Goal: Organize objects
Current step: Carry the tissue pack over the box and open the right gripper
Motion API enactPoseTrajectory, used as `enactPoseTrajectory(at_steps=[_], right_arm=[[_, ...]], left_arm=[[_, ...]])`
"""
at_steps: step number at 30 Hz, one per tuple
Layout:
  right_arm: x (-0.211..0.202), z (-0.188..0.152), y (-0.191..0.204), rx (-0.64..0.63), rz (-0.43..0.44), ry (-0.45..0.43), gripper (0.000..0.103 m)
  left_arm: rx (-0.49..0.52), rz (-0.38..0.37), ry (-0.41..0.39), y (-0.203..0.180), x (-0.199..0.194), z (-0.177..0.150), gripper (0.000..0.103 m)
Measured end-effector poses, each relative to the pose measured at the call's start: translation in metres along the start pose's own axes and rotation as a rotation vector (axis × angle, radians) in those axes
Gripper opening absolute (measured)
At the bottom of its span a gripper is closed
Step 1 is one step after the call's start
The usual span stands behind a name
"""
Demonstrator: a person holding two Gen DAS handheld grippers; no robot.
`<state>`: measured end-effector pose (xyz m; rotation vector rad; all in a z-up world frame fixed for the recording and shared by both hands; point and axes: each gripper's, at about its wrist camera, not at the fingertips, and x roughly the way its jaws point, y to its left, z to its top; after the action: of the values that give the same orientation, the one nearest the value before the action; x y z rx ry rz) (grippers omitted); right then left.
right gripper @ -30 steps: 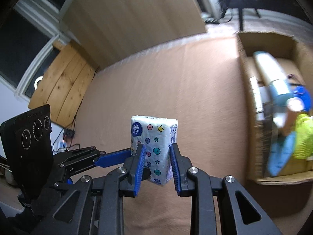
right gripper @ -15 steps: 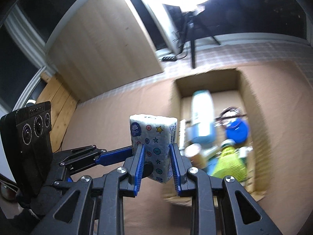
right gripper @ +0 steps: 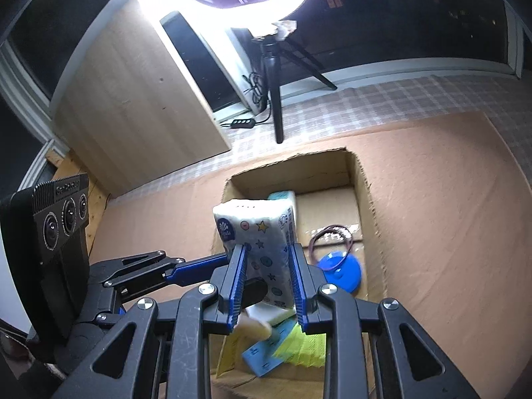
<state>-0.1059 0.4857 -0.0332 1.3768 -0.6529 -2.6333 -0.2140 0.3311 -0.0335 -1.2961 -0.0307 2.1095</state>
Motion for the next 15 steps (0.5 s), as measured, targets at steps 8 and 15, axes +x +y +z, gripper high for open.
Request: enactPoseTrajectory(at_steps=[8, 15], right_arm=[[0.008, 0.016, -0.014, 0.016, -0.024, -0.018, 0.041], [0.006, 0.017, -0.016, 0.006, -0.077, -0.034, 0.052]], left_arm=[[-0.003, 0.031, 0.007, 0.007, 0.021, 0.014, 0.055], [-0.007, 0.045, 0.001, 0.013, 0.021, 0.012, 0.062]])
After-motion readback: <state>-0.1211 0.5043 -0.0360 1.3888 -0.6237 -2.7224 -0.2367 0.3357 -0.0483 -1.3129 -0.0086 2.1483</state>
